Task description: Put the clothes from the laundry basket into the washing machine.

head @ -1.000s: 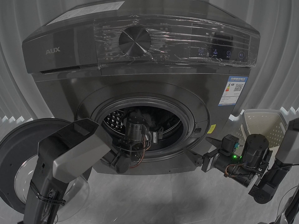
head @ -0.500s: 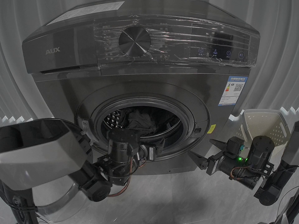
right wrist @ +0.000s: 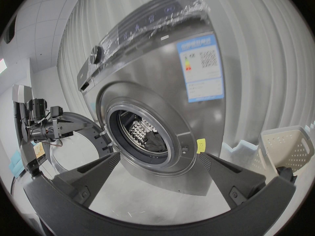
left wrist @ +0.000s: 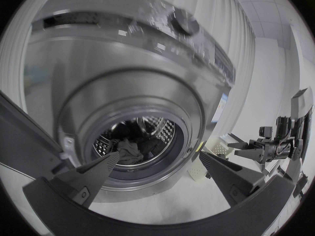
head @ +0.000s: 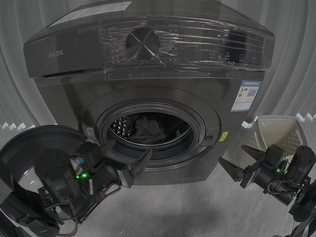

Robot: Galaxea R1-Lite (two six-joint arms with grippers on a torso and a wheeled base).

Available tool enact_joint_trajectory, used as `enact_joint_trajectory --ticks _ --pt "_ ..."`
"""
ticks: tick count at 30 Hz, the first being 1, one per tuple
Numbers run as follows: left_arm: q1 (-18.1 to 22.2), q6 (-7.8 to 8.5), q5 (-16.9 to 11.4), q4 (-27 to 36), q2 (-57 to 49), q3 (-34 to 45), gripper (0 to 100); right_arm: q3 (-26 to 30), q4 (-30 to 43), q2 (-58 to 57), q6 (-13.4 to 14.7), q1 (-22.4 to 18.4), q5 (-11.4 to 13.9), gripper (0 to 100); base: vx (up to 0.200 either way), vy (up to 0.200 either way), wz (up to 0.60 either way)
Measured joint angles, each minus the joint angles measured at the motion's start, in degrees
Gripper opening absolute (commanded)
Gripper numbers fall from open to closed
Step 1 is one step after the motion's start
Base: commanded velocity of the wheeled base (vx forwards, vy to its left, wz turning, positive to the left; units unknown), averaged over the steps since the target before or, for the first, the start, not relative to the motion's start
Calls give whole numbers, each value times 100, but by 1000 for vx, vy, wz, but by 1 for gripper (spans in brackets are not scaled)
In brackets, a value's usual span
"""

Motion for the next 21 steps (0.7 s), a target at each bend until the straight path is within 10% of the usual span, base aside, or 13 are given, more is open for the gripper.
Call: enact_joint_trajectory --ticks 12,21 --pt "204 422 228 -45 -1904 1581 100 356 304 -1328 121 -678 -310 100 -100 0 0" --pt "503 562 268 1218 -3288 1701 100 362 851 -2202 -35 -975 -343 100 -200 0 0"
